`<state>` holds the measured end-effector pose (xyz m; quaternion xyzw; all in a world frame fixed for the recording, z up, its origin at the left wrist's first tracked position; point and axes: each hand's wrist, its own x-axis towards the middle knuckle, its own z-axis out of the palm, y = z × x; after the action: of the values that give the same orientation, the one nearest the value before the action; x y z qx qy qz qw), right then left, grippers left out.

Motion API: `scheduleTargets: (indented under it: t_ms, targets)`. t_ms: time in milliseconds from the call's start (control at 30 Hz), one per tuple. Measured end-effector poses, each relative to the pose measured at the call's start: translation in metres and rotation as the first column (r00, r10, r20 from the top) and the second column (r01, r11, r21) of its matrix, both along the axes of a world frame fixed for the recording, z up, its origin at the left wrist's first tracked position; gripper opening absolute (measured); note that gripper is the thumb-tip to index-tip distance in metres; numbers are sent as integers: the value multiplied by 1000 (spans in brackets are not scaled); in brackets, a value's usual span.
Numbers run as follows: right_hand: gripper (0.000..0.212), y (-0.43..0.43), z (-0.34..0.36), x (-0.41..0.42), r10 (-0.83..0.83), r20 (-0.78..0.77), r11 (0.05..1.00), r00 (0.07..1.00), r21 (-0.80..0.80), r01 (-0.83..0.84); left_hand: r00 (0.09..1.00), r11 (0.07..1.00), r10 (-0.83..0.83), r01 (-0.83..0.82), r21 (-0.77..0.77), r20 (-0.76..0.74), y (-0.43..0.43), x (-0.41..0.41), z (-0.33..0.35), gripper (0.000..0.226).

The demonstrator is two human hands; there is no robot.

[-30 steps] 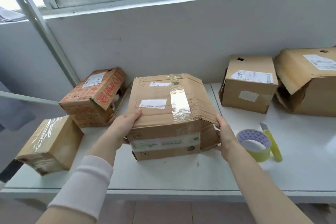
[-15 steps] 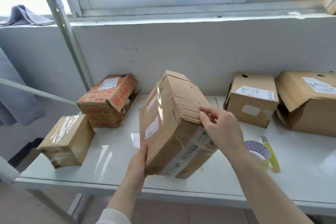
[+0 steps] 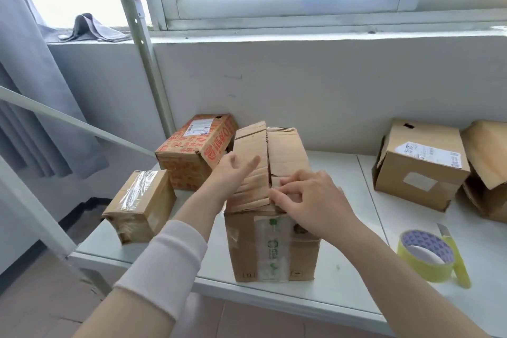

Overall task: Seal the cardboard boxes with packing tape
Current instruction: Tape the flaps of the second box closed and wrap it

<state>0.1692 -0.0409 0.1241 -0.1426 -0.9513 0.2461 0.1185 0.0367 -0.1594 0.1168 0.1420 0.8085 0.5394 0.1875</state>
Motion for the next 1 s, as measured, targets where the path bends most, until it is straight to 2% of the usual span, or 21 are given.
scheduleTargets:
  t_ms: [100,133,167,233,267,300,400,500,567,667,733,867,933,1000]
  targets:
    - [23,16,0,-18,-156,-125,968,980,-219,126,996,992,14,-25,-123,-87,10,-9,0,95]
    - [24,26,-3,-25,-226,-97,950,969,-242,198,997,991,15,-25,-130,-78,12,-12,-3,98]
    - [40,33,-5,-30,-263,-1,926,965,-280,252,998,993,18,-24,-112,-59,14,-15,-7,99]
    - [68,43,-13,-41,-195,143,798,970,-553,241,1000,1000,5,-6,-27,-3,15,-17,-14,89]
    - [69,46,-19,-47,-143,154,690,978,-692,210,1000,1000,-6,6,15,15,15,-18,-17,79]
    - [64,47,-21,-51,-125,137,630,983,-754,186,1000,999,-8,7,40,26,15,-18,-18,71]
    - [49,51,-19,-52,-173,95,697,980,-691,190,996,993,31,-41,114,87,18,-14,-22,69]
    - [28,61,-11,-37,-174,71,748,982,-640,179,988,985,36,-61,163,153,27,1,-29,92]
    - [34,70,-11,-22,-194,87,747,977,-632,205,987,987,45,-68,144,155,38,11,-35,91]
    - [56,76,-16,-6,-249,111,738,962,-621,263,995,996,79,-82,43,58,58,21,-36,80]
    - [57,78,-16,-2,-266,111,724,958,-633,275,997,997,66,-65,-35,36,63,21,-32,82]
    - [41,76,-9,4,-198,92,701,976,-683,206,988,996,35,-21,-91,153,58,11,-13,105]
    - [55,75,-9,9,-173,114,694,978,-691,203,988,993,57,-41,-113,141,63,3,-5,112]
    - [66,73,-11,14,-171,117,721,978,-661,205,995,993,34,-23,-113,92,72,-1,1,99]
